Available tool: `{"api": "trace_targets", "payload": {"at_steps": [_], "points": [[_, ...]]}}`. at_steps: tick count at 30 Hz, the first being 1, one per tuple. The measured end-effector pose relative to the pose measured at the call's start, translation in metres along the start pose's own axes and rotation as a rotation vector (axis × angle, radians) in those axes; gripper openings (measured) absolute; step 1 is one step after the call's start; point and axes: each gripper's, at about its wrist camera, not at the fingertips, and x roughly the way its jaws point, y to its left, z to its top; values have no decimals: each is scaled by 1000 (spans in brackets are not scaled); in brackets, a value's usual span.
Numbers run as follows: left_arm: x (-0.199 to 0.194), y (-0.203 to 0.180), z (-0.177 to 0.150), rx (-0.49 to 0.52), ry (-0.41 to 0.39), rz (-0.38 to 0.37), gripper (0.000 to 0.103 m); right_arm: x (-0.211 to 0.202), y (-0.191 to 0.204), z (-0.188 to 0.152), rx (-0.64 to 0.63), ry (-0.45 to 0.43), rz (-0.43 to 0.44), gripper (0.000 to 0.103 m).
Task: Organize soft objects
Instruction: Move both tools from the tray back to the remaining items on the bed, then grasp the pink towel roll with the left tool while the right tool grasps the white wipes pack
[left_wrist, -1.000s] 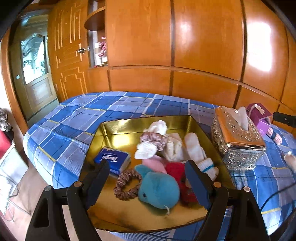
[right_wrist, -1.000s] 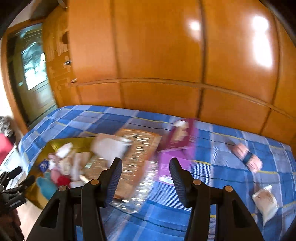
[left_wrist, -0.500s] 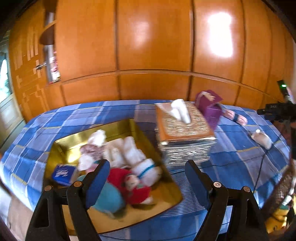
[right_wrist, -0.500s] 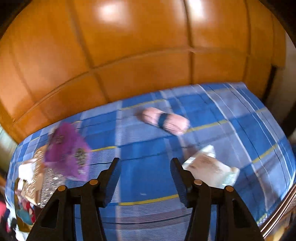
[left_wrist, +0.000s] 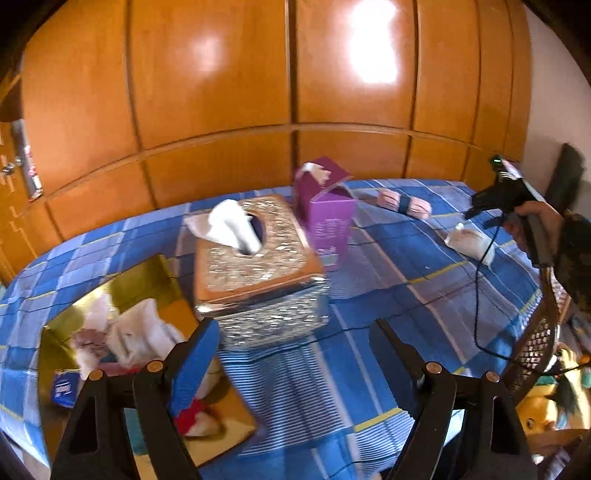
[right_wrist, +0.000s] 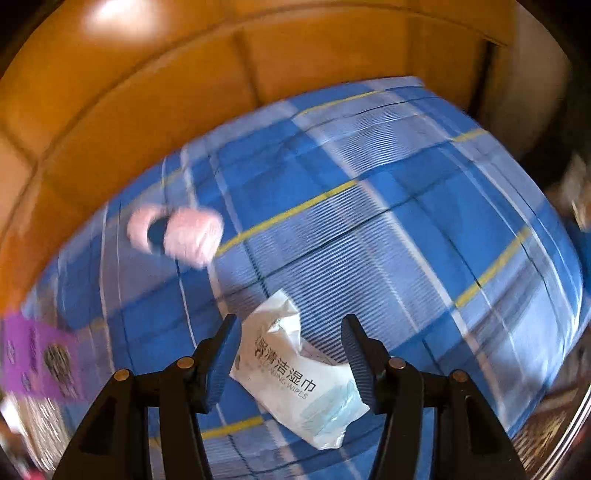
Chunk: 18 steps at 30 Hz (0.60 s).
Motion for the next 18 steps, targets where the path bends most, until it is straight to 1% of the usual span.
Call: {"api": "trace_targets", "payload": {"at_steps": [2,3,4,5,6,9,11,12,13,14,16,17,18], "points": [[7,-8,1,19,18,-7,84,8,9,2,-110,52,26,57],[9,-10,2,23,26,-10,84,10,17,1,-193,81,26,57],[12,-12,2,26,35,-16,84,11,22,-1,-251,95,17,64],[16,-15,4,30,45,-24,84,13,27,-4,-305,108,7,69],[18,-17,5,32,50,-28,84,16,34,-8,-382,129,-18,73],[25,-26,10,48,66,-52,84,27,45,-20,-535,184,-97,73],[30,-36,15,74,70,-65,84,35,47,-28,-607,212,-150,73],[32,-41,17,87,73,-73,84,38,48,-30,-626,219,-187,72],[34,-47,20,102,76,-83,84,40,46,-32,-634,225,-208,65],[35,-52,23,115,77,-92,84,39,46,-33,-634,221,-210,62],[40,-66,31,144,81,-124,84,31,43,-32,-614,191,-193,51],[41,-71,34,153,81,-135,84,27,42,-31,-601,175,-181,50],[44,-78,38,166,83,-148,84,20,39,-26,-562,142,-170,50]]}}
